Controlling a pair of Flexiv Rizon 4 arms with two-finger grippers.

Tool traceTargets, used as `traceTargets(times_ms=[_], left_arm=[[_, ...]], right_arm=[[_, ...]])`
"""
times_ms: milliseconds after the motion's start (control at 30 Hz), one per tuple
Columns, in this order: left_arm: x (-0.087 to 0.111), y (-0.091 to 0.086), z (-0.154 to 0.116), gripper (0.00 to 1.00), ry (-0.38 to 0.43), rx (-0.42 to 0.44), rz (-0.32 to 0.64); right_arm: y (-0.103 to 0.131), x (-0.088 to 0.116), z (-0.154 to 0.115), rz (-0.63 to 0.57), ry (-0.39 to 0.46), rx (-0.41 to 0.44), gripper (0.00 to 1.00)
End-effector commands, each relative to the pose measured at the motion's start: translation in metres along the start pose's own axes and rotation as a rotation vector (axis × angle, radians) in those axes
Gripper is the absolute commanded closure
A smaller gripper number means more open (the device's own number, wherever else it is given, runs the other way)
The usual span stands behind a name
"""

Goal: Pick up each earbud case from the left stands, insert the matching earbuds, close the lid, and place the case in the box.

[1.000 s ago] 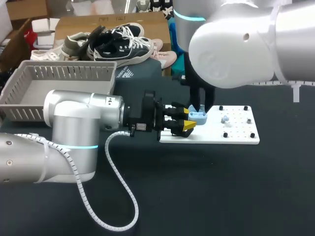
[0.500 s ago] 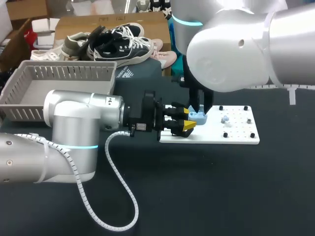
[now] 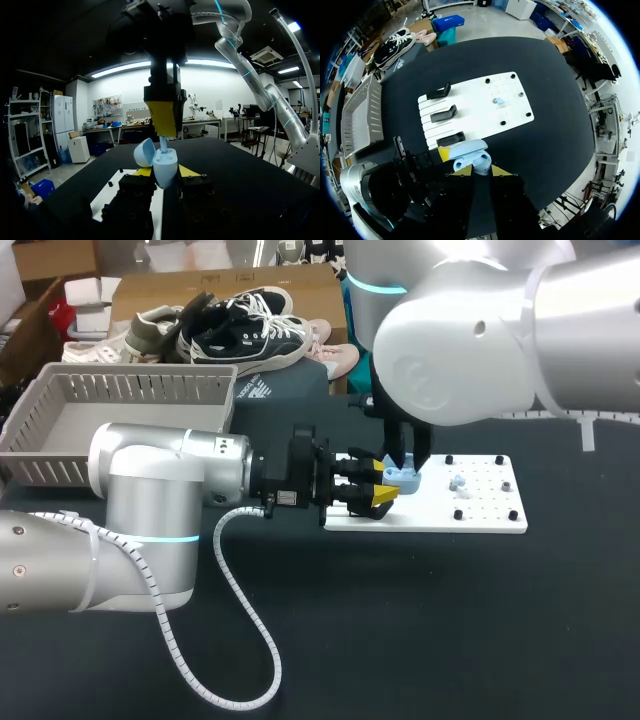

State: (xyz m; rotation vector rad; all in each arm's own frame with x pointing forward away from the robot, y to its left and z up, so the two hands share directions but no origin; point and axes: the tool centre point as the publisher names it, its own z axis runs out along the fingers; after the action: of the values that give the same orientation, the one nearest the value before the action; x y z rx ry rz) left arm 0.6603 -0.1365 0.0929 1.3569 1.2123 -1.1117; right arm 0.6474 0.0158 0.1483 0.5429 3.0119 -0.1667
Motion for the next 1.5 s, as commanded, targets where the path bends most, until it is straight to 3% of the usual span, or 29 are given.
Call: traceTargets(times_ms=[33, 700, 800, 900, 1067, 1267, 1500], left_arm=[[0.000, -0.001, 0.000, 1.00, -0.002, -0.004, 0.002], [0.000, -0.001, 0.000, 1.00, -0.002, -0.004, 0.002], [0.000, -0.001, 0.000, 1.00, -0.002, -0.004, 0.002], [0.000, -0.001, 0.000, 1.00, -0.002, -0.004, 0.002], [0.000, -0.001, 0.000, 1.00, -0.002, -0.004, 0.002], [0.000, -0.001, 0.000, 1.00, -0.002, -0.004, 0.002], [0.000, -0.001, 0.000, 1.00, -0.002, -0.004, 0.002]], right_arm=[[0.001, -0.001, 0.000, 0.004, 0.002, 0.007, 1.00], [0.003, -0.002, 0.010, 0.008, 0.016, 0.047, 1.00], [0.003, -0.003, 0.011, 0.010, 0.019, 0.054, 0.67], [0.002, -0.001, 0.010, 0.012, 0.025, 0.038, 0.57], [-0.008, 0.001, -0.003, 0.028, 0.047, -0.035, 0.56], [-0.039, -0.003, -0.016, 0.060, 0.059, -0.161, 0.53], [-0.072, -0.018, -0.008, 0.026, 0.018, -0.252, 0.49]])
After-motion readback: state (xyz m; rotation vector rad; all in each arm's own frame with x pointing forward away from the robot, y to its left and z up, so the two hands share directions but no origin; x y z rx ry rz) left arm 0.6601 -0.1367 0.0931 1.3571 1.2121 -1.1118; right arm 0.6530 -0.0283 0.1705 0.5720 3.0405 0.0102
